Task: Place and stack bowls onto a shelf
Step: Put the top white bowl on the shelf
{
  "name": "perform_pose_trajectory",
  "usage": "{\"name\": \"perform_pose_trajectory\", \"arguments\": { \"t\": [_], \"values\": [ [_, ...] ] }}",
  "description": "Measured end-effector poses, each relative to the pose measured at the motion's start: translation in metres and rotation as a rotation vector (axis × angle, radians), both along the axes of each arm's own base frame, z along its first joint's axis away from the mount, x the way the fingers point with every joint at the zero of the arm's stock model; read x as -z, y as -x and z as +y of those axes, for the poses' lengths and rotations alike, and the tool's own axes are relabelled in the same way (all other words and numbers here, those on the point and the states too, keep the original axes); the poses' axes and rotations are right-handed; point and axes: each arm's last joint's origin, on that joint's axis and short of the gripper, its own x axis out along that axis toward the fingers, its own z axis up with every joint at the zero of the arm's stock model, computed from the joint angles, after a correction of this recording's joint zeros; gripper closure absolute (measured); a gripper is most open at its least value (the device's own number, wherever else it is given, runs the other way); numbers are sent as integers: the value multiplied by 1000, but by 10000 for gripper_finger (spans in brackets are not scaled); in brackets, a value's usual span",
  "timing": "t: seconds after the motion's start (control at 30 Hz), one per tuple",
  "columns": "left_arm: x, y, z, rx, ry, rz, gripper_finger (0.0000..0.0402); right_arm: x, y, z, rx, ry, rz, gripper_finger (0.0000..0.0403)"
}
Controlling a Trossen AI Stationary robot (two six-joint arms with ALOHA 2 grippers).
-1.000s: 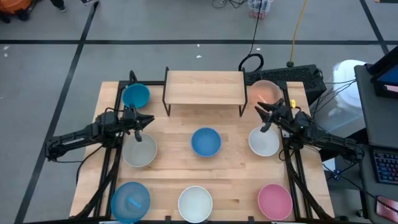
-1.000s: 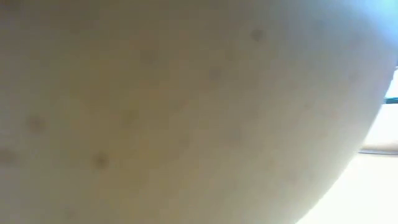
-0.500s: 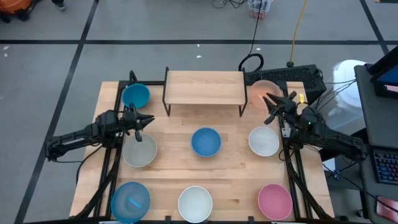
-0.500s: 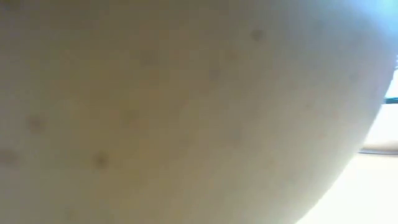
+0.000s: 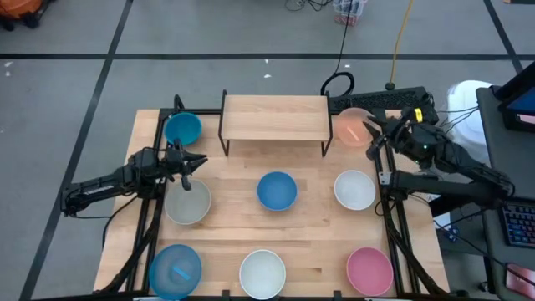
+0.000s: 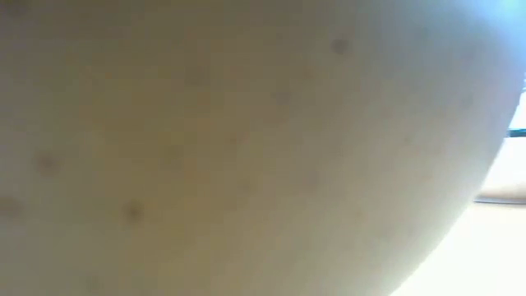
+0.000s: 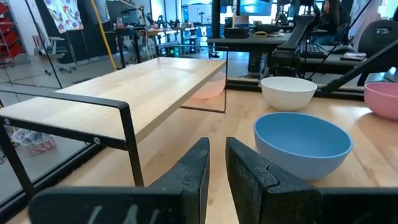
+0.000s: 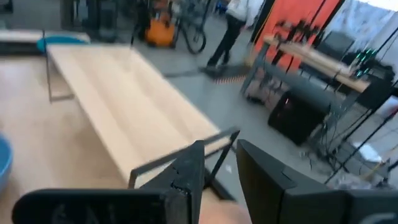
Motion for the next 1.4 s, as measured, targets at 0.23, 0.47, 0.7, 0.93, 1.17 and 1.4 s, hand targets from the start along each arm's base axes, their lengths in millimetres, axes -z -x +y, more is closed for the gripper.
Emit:
{"name": "perform_pose_trajectory", "arguments": {
  "t": [0.23,0.47,0.7,0.93,1.17,1.4],
  "values": [
    [0,0,0,0,5,-2,344,-1,-6,2,-67,-244,180,316],
    [0,0,0,0,6,-2,344,12,-8,7,-95,-592,349,316],
    [0,0,0,0,5,-2,344,26,-12,8,-2,-765,527,316],
    [0,0,0,0,5,-2,344,32,-26,4,-8,-817,607,316],
    [0,0,0,0,5,-2,344,58,-36,2,-47,-864,721,316],
    [0,0,0,0,5,-2,344,89,-44,1,-85,-876,759,316]
  ]
}}
